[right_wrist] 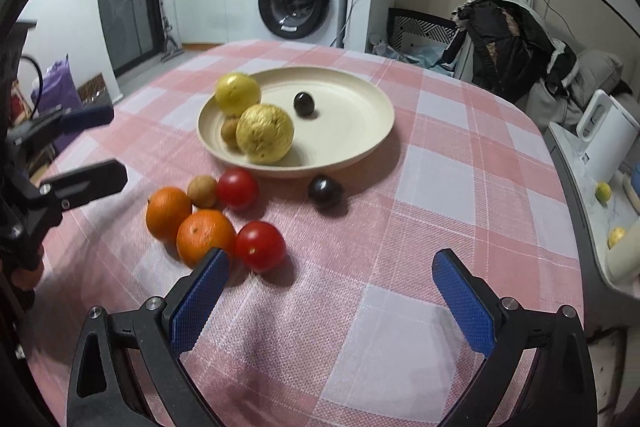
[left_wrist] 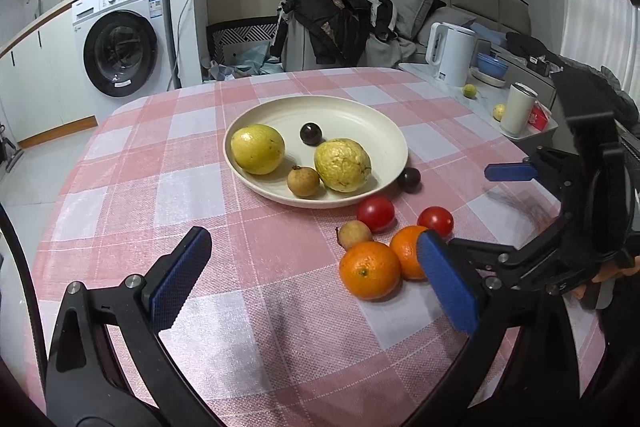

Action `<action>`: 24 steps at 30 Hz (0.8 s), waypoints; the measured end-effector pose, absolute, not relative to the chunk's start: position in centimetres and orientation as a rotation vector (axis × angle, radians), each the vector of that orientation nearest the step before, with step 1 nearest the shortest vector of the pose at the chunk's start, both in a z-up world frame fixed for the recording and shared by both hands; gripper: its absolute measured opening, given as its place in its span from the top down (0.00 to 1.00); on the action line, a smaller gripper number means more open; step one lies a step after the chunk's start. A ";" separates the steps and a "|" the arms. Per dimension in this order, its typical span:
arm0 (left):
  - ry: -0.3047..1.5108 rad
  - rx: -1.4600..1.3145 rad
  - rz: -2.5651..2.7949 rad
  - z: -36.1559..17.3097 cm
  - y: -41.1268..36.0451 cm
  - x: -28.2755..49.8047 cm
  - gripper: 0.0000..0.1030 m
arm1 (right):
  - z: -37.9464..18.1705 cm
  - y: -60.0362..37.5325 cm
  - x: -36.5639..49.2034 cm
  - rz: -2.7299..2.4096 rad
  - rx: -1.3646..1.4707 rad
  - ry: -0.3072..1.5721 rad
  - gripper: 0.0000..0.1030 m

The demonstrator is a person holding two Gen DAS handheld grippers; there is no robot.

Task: Organize fruits
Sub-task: 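Pull both open tools back from the plate, then close the left tool on a mandarin orange while the right tool grasps a red tomato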

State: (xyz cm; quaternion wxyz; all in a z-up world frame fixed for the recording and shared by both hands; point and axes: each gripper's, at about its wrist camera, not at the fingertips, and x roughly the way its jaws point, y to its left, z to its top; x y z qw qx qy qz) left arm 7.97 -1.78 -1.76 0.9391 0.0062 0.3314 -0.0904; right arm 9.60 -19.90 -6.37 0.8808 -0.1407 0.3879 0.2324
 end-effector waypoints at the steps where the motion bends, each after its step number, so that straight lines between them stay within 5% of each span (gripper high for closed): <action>1: 0.680 0.020 -0.183 -1.9 -1.9 8.0 0.01 | -6.5 -19.8 9.6 0.484 -0.300 0.810 0.00; 24: 0.807 0.097 -0.260 -5.0 -4.3 9.0 0.01 | -8.9 -18.6 10.5 0.429 -0.341 0.889 0.00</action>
